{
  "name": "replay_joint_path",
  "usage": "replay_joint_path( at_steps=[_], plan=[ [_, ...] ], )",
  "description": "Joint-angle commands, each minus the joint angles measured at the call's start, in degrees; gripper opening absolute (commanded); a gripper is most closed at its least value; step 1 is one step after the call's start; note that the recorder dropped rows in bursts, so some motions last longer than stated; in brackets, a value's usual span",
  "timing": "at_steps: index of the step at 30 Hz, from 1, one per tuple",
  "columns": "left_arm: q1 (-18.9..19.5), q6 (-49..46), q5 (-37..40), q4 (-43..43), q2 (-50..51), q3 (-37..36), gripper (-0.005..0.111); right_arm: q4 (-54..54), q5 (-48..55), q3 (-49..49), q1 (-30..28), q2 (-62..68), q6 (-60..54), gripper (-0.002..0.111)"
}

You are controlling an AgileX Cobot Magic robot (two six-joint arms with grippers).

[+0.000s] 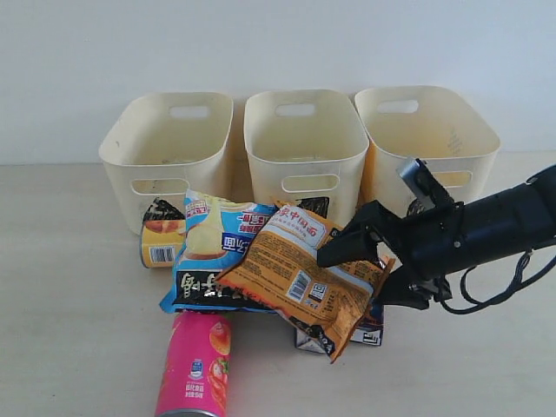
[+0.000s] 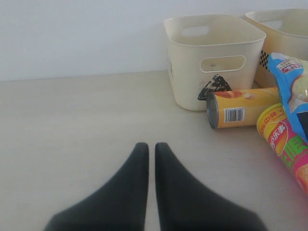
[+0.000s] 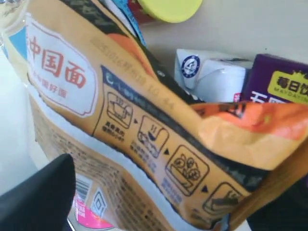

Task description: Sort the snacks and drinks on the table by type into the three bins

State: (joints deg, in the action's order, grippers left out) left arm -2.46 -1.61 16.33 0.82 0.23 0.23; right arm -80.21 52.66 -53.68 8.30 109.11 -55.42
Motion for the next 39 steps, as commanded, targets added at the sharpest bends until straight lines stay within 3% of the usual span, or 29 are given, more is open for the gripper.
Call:
replay_joint_path(
  at_steps=[1, 11, 13, 17, 22, 27, 39],
  plan=[
    [0.17, 0.74, -0.48, -0.21, -0.23, -0.23, 0.004, -2.81, 0.91, 0.33, 1.47, 1.81, -2.1, 0.08],
    [0.17, 0.74, -0.48, -0.21, -0.23, -0.23, 0.004, -11.93, 4.56, 0.33, 3.07, 4.06, -8.87, 0.079],
    [0.17, 0.74, -0.48, -0.21, -0.23, -0.23, 0.004, -15.03, 6.39, 0.33, 3.07, 4.06, -11.15, 0.075],
    [0.17, 0.74, -0.23, -0.21, -0.23, -0.23, 0.004, -16.03, 5.87, 0.33, 3.07, 4.06, -11.65, 0.049],
    [0.17, 0.74, -0.23, -0.21, -0.23, -0.23, 0.004, -16.03, 4.49, 0.33, 3.07, 4.06, -13.26, 0.0],
    [0.17, 0.74, -0.23, -0.21, -0.23, -0.23, 0.004, -16.98, 4.37, 0.33, 2.86, 4.06, -16.51, 0.0],
    [0.17, 0.74, -0.23, -0.21, -0.23, -0.23, 0.004, -19.74, 17.3, 0.33, -2.48, 1.91, -21.35, 0.0]
  ],
)
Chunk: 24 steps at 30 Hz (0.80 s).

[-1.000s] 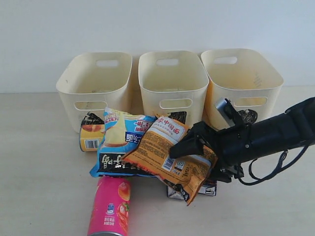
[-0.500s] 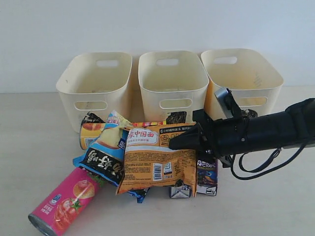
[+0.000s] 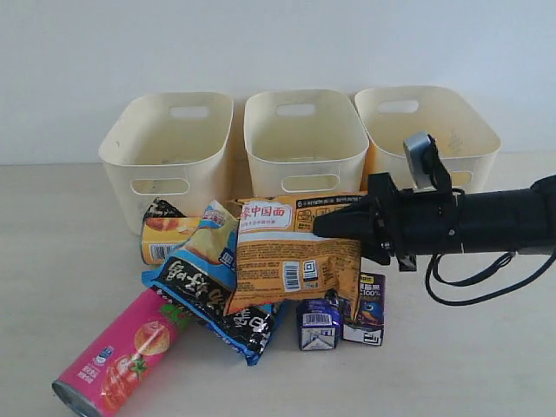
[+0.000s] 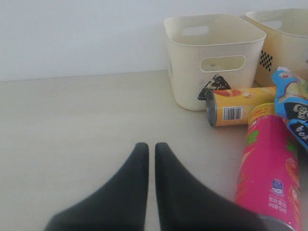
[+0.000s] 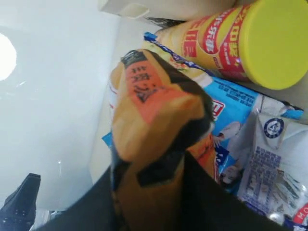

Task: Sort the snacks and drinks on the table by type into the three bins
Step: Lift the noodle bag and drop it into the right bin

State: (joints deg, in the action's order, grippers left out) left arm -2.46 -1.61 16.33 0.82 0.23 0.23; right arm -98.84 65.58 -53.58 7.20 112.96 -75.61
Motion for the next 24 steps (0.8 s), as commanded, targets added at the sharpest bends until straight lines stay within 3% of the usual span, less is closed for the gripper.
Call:
replay_joint_path(
  at_steps=[1, 11, 24],
  plan=[
    [0.17, 0.74, -0.23, -0.21, -0.23, -0.23, 0.004, -1.1, 4.38, 0.23, -1.52, -2.51, -1.17, 0.0],
    [0.17, 0.74, -0.47, -0.21, -0.23, -0.23, 0.004, -1.1, 4.38, -0.99, -3.51, -9.64, 0.91, 0.0],
    [0.17, 0.74, -0.47, -0.21, -0.23, -0.23, 0.004, -1.1, 4.38, -14.95, -9.86, -11.76, 9.91, 0.0]
  ],
)
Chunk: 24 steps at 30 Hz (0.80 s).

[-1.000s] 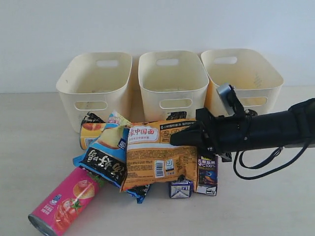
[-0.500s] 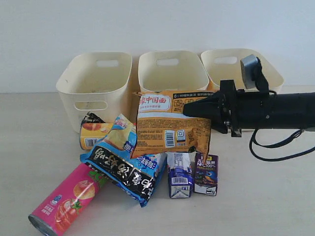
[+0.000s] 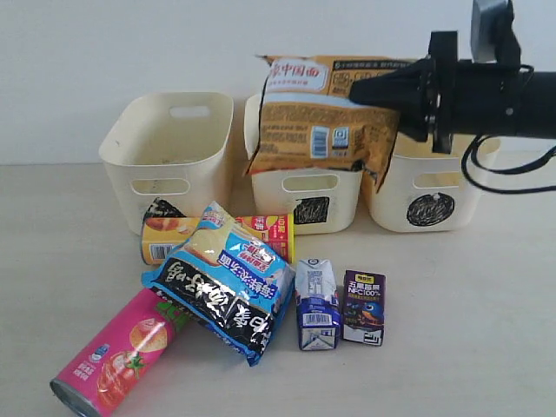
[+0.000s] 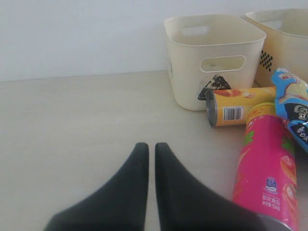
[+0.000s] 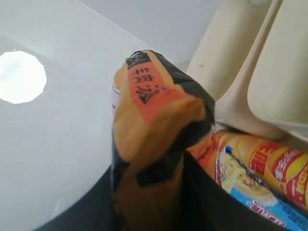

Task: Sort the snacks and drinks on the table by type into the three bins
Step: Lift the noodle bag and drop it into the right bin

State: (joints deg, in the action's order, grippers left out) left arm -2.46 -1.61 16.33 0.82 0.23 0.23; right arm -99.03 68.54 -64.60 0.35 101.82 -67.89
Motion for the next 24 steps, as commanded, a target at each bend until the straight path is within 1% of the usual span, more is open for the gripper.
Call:
replay_joint_path(
  at_steps=[1, 4, 7, 10, 13, 16, 19, 24],
  plan=[
    [0.17, 0.74, -0.47, -0.21, -0.23, -0.23, 0.004, -0.92, 1.15, -5.17, -3.77, -0.61, 2.57, 0.0],
    [0.17, 0.74, -0.47, -0.21, -0.23, -0.23, 0.004, -0.92, -0.72, -8.51, -6.26, -0.61, 3.5, 0.0],
    [0.17, 0.74, -0.2, -0.21, -0.23, -0.23, 0.004, -0.92, -5.19, -11.46, -7.85, -0.61, 4.36, 0.0],
    [0.17, 0.74, -0.2, -0.21, -0.23, -0.23, 0.004, 0.09, -11.92, -13.75, -8.37, -0.53, 4.51, 0.0],
    [0.17, 0.74, -0.2, -0.21, -0.23, -0.23, 0.004, 3.27, -20.49, -15.76, -8.37, -0.53, 4.39, 0.0],
    [0.17, 0.74, -0.2, -0.21, -0.23, -0.23, 0.004, 5.69, -26.84, -16.72, -8.37, -0.37, 3.62, 0.0],
    [0.17, 0.74, -0.2, -0.21, -0.23, -0.23, 0.004, 5.82, -29.85, -16.77, -8.37, 0.72, 1.5, 0.0],
    [0.17, 0.74, -0.2, -0.21, -0.23, -0.23, 0.004, 5.46, -30.29, -16.77, -8.37, 4.65, -1.67, 0.0]
  ],
)
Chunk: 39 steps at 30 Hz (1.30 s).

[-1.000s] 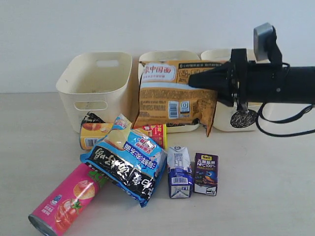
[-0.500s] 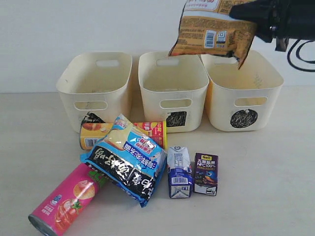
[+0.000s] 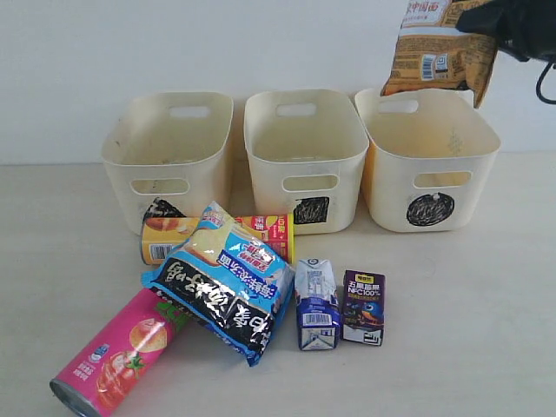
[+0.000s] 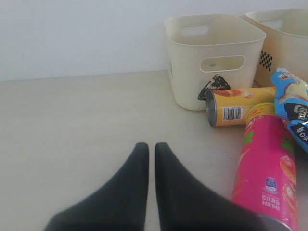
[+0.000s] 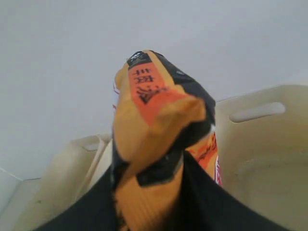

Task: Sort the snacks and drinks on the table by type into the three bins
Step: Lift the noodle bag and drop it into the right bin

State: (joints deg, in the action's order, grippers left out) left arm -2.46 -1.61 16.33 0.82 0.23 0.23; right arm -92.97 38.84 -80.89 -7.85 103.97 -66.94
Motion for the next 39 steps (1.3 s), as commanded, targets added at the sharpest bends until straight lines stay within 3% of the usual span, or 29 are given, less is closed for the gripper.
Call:
replay_joint_path(
  at_steps=[1, 14, 16, 17, 22, 27, 29, 31, 34, 37, 38, 39],
  plan=[
    [0.17, 0.74, -0.2, -0.21, -0.23, -0.23, 0.004, -1.03, -0.95, -0.47, -0.17, 3.44, -3.1, 0.0],
    [0.17, 0.74, -0.47, -0.21, -0.23, -0.23, 0.004, -6.98, -3.73, -0.47, -0.17, 11.16, -12.69, 0.002],
    [0.17, 0.74, -0.47, -0.21, -0.23, -0.23, 0.004, -6.98, -3.35, -0.47, -0.17, 11.57, -13.29, 0.01],
    [0.17, 0.74, -0.47, -0.21, -0.23, -0.23, 0.004, -6.98, -3.17, -0.47, -0.17, 11.82, -13.3, 0.027],
    [0.17, 0.74, -0.47, -0.21, -0.23, -0.23, 0.004, -6.98, -2.72, -0.47, -0.17, 11.9, -16.37, 0.068],
    [0.17, 0.74, -0.47, -0.21, -0.23, -0.23, 0.004, -6.98, -3.6, -0.47, -0.17, 11.76, -20.09, 0.074],
    [0.17, 0.74, -0.47, -0.21, -0.23, -0.23, 0.004, -6.98, -5.01, -0.47, -0.17, 10.12, -22.12, 0.073],
    [0.17, 0.74, -0.3, -0.21, -0.23, -0.23, 0.004, -4.38, -8.15, -0.47, -0.17, 6.99, -22.48, 0.062],
    [0.17, 0.74, -0.3, -0.21, -0.23, -0.23, 0.004, 8.82, -10.28, -0.47, -0.17, 1.93, -17.76, 0.048],
    [0.17, 0.74, -0.3, -0.21, -0.23, -0.23, 0.004, 19.69, -11.29, -0.47, -0.17, -0.66, -8.65, 0.026],
    [0.17, 0.74, -0.3, -0.21, -0.23, -0.23, 0.004, 25.96, -10.45, -0.47, -0.17, -1.85, -4.57, 0.007],
    [0.17, 0.74, -0.3, -0.21, -0.23, -0.23, 0.004, 28.34, -10.01, -0.47, -0.17, -2.23, -2.8, -0.001]
  ],
)
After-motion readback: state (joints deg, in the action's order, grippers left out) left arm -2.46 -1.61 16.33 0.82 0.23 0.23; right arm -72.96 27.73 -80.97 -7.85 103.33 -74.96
